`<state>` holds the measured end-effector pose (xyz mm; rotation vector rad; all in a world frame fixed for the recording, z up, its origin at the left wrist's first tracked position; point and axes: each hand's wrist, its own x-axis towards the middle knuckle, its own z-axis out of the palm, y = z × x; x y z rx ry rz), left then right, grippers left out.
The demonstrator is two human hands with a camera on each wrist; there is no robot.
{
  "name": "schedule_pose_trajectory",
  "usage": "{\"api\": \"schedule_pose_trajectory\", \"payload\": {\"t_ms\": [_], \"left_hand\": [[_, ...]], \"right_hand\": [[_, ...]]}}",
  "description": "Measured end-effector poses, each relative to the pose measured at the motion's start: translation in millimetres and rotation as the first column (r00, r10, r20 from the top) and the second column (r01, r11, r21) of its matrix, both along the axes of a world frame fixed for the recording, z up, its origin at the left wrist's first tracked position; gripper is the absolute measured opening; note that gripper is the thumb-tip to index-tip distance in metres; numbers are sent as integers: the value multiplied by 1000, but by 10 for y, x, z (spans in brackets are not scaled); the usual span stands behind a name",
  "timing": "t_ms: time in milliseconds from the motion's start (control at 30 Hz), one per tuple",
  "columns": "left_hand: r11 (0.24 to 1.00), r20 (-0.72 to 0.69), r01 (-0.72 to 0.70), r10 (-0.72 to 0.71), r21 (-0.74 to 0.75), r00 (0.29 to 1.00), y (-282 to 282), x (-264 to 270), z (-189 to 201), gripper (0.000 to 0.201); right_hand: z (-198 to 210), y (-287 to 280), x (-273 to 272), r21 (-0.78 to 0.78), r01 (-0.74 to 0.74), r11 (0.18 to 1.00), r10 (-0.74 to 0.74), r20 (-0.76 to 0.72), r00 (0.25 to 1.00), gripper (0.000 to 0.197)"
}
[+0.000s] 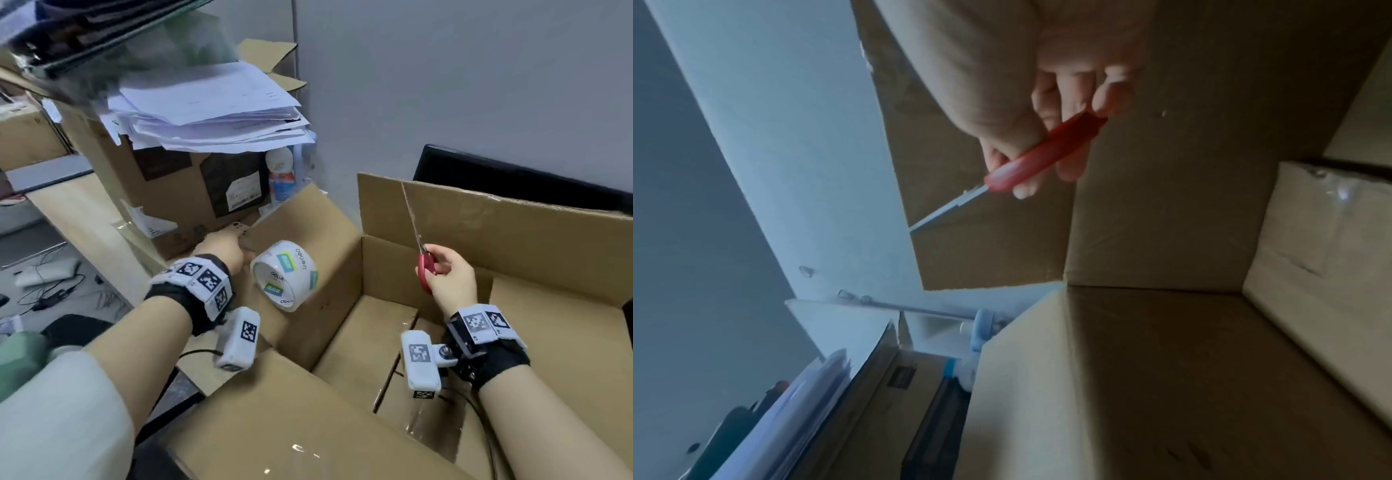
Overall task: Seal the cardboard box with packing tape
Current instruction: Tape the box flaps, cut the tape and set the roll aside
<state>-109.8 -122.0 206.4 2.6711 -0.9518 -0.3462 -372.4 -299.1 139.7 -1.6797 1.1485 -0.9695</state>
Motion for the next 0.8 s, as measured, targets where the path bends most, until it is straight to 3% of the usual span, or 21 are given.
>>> {"api": "schedule_pose_trajectory", "payload": {"t_ms": [67, 133, 233, 367, 533, 667, 733, 800], "left_hand": [[965, 94, -39, 66, -260, 993, 70, -122, -149, 37], [926, 207, -15, 100, -378, 973, 90, -222, -168, 34], [938, 290, 123, -25, -325, 957, 41, -380, -100, 14], [897, 349, 292, -171, -332, 921, 83, -519, -31, 20], [862, 352, 381, -261, -333, 899, 219, -687, 106, 13], [847, 286, 392, -300, -358, 910, 246, -630, 105, 42], [781, 245, 447, -375, -436, 894, 272, -599, 60, 50], [637, 209, 448, -417, -627, 885, 328, -571, 6, 49]], "right_hand": [[1, 69, 95, 9, -71, 997, 71, 25, 997, 35], [16, 155, 180, 33, -148, 988, 145, 75, 987, 37], [53, 294, 249, 66, -232, 971, 220, 150, 964, 35], [107, 393, 296, 116, -305, 945, 280, 192, 941, 35], [236, 417, 318, 140, -384, 913, 350, 220, 911, 31], [370, 466, 281, 96, -444, 891, 420, 199, 886, 29], [438, 515, 280, 80, -481, 873, 461, 186, 867, 28], [485, 573, 308, 81, -525, 847, 507, 170, 845, 26]]}}
